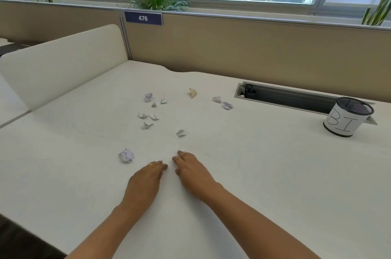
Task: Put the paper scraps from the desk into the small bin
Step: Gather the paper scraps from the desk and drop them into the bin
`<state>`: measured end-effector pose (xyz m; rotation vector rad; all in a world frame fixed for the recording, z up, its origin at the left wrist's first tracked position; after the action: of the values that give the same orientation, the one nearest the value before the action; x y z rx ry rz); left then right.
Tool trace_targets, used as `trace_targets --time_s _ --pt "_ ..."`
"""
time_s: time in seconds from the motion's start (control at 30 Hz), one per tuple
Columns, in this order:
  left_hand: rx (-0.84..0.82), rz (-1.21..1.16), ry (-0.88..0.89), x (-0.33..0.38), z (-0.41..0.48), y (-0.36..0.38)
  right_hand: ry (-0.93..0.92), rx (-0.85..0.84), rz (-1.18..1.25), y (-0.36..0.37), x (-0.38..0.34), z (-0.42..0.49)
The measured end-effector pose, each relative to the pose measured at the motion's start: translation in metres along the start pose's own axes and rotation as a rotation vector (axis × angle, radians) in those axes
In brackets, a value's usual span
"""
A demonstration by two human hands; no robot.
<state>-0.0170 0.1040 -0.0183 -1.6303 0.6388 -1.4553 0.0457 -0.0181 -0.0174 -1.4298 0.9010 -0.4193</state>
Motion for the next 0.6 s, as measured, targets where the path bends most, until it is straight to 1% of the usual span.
trace_targets --time_s 0.2,0.3,0.4,0.6 --pt "0.024 0.006 0.018 0.010 0.004 -0.001 0.006 0.110 -0.088 -0.001 0.015 -0.006" --pt "-0.006 0.056 0.041 0.022 0.012 0.001 0.019 0.122 -0.083 -0.006 0.026 -0.014" --pt "-0.038 0.077 0.099 0.039 0.024 0.007 0.066 0.115 -0.089 -0.013 0.041 -0.023" --pt "-0.071 -0.004 0.198 0.090 0.052 0.027 0.176 0.124 -0.068 -0.030 0.079 -0.041"
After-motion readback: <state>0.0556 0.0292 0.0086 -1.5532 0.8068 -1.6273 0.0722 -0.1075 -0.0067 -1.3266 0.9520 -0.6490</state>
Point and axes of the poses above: each hand's wrist, its own z-axis towards the middle knuckle, its own y-axis out of the palm, x = y × z, the point moved 2 cm from there along z, towards the middle knuckle, and after that the axes turned 9 degrees about -z, right-handed, at the moved point
